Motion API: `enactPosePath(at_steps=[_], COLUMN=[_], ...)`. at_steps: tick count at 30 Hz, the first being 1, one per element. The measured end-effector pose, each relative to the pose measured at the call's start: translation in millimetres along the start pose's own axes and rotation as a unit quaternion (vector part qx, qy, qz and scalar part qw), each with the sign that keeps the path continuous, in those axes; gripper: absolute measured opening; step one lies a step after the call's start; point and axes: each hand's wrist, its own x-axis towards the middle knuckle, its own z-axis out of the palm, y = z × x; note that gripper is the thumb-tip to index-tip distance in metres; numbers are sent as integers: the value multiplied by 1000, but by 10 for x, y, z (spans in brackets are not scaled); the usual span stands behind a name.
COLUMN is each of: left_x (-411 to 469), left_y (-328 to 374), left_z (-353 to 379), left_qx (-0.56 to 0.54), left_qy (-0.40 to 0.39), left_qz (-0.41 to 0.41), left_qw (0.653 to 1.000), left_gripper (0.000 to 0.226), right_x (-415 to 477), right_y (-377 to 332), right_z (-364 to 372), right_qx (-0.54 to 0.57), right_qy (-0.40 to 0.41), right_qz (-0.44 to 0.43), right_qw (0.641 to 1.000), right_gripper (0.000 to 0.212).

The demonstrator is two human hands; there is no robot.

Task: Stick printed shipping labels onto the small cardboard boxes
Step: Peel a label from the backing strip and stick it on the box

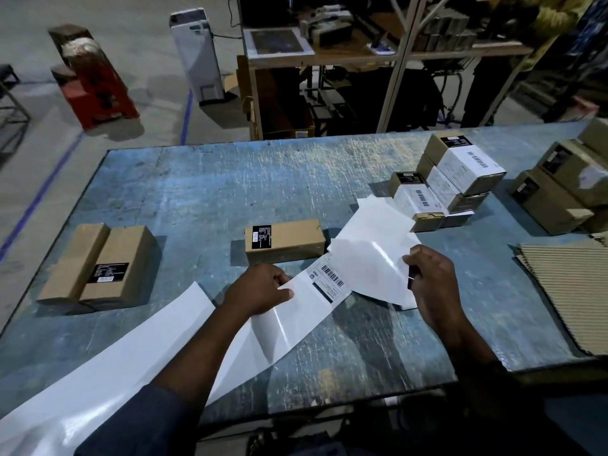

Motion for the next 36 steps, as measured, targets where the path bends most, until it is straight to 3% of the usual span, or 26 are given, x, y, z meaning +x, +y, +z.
enactPosePath(at_steps=[4,6,7,8,10,12,14,17,21,25,27,29,31,33,36], left_x=[-145,-271,-341,-395,-497,-540,-554,-542,-568,-597,-615,-617,-611,-594,-537], left_y=[178,349,455,557,686,691,621,484,328,299,286,260,265,311,351], left_z=[45,7,-34,-83,-170,-241,-233,-168,-102,-131,-165,-210,-263,-333,-387], left_qx=[100,1,-126,-280,-525,-611,-627,-611,-607,-574,-541,-380,-164,-18,19], left_qy=[73,122,109,54,-83,-135,-125,-78,-40,-11,0,43,63,33,23], left_qz=[32,94,95,69,7,-11,-1,4,-11,-46,-39,12,61,94,131], left_qw=[992,988,982,956,847,780,769,788,794,818,840,924,983,995,991], left_gripper=[52,28,16,21,53,66,58,35,27,22,21,21,22,22,49], right_x=[-116,-240,-311,-380,-500,-567,-603,-634,-618,-582,-511,-449,-413,-405,-357], right_y=[-137,-179,-196,-204,-184,-102,-7,79,106,99,72,15,-57,-118,-144], right_z=[142,247,304,364,484,584,666,711,639,628,627,639,686,779,895], right_qx=[10,-74,-134,-198,-294,-348,-373,-378,-394,-333,-330,-375,-447,-506,-537], right_qy=[-32,-47,-60,-77,-131,-182,-216,-240,-272,-184,-125,-119,-171,-222,-271], right_qz=[-52,-124,-182,-246,-366,-443,-473,-481,-446,-380,-356,-382,-431,-436,-367], right_qw=[998,988,972,946,873,806,769,754,756,843,866,836,765,710,710], right_gripper=[36,22,18,14,3,12,14,16,35,17,17,27,37,42,33])
